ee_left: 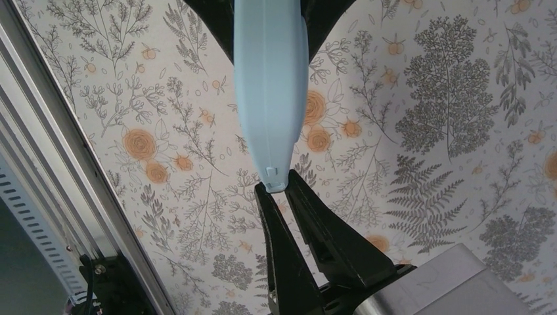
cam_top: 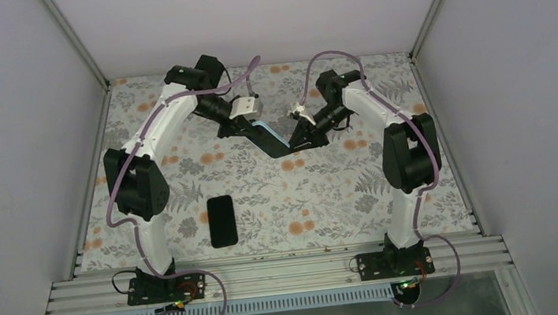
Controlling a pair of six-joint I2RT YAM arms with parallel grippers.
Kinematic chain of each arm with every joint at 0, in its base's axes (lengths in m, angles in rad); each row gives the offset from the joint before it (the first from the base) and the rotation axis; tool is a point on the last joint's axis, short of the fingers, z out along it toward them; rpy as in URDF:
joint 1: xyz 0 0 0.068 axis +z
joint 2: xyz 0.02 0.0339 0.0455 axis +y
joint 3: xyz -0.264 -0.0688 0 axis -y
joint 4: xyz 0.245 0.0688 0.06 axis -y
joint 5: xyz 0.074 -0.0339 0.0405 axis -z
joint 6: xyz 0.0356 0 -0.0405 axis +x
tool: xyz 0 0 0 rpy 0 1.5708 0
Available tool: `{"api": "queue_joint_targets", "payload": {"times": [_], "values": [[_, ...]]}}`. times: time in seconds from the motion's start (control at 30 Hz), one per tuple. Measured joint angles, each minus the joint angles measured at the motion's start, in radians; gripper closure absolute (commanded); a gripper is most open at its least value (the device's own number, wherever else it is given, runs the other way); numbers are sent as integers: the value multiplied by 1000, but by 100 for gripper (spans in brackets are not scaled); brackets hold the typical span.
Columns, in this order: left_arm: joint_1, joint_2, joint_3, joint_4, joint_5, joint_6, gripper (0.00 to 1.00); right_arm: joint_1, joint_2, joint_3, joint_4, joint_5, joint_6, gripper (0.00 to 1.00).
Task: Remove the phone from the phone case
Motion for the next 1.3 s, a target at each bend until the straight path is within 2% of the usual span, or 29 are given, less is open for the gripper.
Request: {"api": "queue_joint_targets", "payload": {"times": [0.83,1.3], "values": [[-74,-48,-62,46,-33,22,98,2,-61,-42,-71,106,-142,97],[-103,-48,-78,14,-59,105,98,45,-103,-117,-49,160,-173,97]]}}
